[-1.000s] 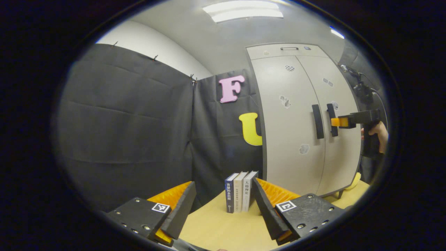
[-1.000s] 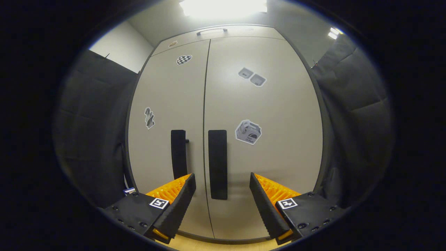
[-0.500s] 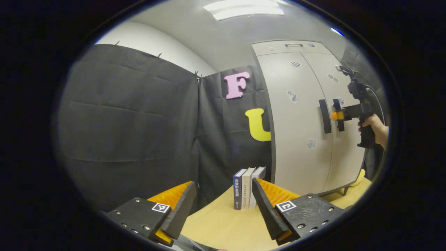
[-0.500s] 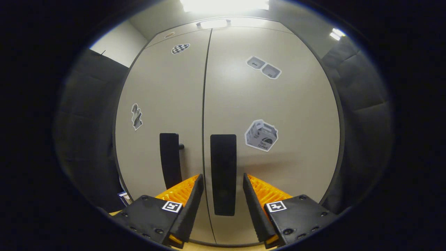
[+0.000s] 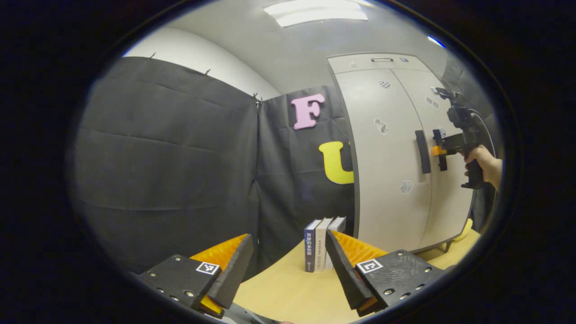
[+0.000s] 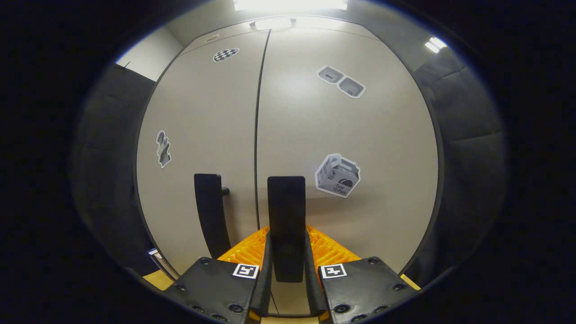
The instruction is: Open the right door of the double-door shoe cabinet with the right hand, and open the left door with the left hand.
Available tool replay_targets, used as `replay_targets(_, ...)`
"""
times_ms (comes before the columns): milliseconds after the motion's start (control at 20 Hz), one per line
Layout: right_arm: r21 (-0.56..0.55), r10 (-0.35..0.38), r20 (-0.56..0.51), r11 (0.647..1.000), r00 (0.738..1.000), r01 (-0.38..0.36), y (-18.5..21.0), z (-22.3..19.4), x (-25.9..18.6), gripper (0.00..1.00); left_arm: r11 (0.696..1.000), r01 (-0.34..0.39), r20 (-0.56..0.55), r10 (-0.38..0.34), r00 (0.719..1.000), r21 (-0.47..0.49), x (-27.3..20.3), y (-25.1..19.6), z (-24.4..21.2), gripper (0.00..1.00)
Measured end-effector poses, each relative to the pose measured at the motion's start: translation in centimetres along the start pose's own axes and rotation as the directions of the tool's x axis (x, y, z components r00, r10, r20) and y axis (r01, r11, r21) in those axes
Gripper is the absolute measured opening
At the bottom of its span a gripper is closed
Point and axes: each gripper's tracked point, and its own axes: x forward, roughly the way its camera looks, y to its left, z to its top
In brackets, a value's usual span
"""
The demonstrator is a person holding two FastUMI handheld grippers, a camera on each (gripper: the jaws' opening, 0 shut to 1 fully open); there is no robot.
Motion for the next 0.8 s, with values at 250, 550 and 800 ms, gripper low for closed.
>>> replay_targets(250,0.027,0.052,-0.035,0.998,0.998,-0.051,0.1,-0.4,0.3,0.08,1.0,0.019,0.026,-0.019,0.999,0.002,-0.4,-0.3,0.9,0.94)
replay_targets(550,0.015,0.077,-0.037,0.997,0.996,-0.076,0.1,0.1,-1.7,0.1,0.999,0.049,0.042,-0.048,0.998,-0.011,-0.6,-0.8,1.5,0.94)
replay_targets(800,0.018,0.103,-0.042,0.995,0.994,-0.102,-0.6,0.0,-4.3,0.07,0.995,0.098,0.048,-0.097,0.994,-0.019,-0.7,-1.8,1.5,0.94)
